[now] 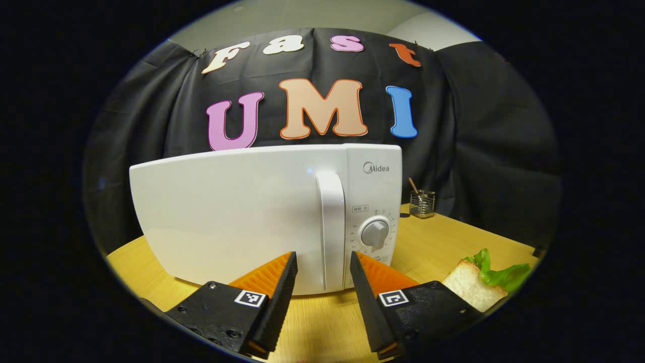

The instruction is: Open the microwave oven with the left hand, put the food in, and close the microwave oven.

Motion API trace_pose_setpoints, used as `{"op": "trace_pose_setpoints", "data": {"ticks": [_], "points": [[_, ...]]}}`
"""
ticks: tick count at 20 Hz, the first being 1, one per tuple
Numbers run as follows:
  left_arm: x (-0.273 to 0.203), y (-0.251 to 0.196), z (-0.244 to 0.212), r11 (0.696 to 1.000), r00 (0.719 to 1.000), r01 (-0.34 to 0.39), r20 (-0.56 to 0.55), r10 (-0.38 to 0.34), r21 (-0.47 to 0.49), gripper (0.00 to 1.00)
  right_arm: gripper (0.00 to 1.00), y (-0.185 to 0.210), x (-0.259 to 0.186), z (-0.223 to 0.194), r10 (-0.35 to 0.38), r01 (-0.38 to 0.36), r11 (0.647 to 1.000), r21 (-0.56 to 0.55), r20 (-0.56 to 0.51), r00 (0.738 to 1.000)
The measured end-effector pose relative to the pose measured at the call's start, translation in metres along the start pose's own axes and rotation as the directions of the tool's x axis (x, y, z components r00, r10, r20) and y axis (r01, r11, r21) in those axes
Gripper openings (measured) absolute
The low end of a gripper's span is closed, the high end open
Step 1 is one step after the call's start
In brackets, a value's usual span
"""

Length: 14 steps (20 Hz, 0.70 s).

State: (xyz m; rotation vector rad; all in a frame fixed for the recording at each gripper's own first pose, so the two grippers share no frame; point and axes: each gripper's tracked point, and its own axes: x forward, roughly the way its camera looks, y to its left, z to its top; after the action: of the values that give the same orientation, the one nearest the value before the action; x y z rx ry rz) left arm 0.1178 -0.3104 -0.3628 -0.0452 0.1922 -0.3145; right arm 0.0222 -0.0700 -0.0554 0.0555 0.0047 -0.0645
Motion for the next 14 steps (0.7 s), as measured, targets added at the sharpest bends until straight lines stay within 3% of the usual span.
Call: {"op": "trace_pose_setpoints", "data": {"ticks": [6,8,9,14], "points": [[0.016,-0.006,-0.011,1.000,0.999,-0.009,-0.035,0.009,0.007,0.48,0.92,-0.002,-0.003,-0.010,0.009,-0.010,0.999,-0.034,-0.013,1.000],[0.018,-0.007,-0.016,1.000,0.998,-0.015,-0.054,0.014,-0.002,0.38,0.96,-0.006,-0.005,-0.010,0.001,-0.002,0.999,-0.045,-0.015,1.000],[0.018,-0.006,-0.015,1.000,0.998,-0.023,-0.058,0.023,0.000,0.30,0.91,-0.005,-0.006,-0.011,0.004,-0.005,0.999,-0.045,-0.016,1.000],[0.018,-0.006,-0.017,0.999,0.997,-0.042,-0.066,0.040,-0.023,0.27,0.92,0.000,-0.012,-0.016,0.028,-0.029,0.999,-0.036,-0.026,0.999]]}}
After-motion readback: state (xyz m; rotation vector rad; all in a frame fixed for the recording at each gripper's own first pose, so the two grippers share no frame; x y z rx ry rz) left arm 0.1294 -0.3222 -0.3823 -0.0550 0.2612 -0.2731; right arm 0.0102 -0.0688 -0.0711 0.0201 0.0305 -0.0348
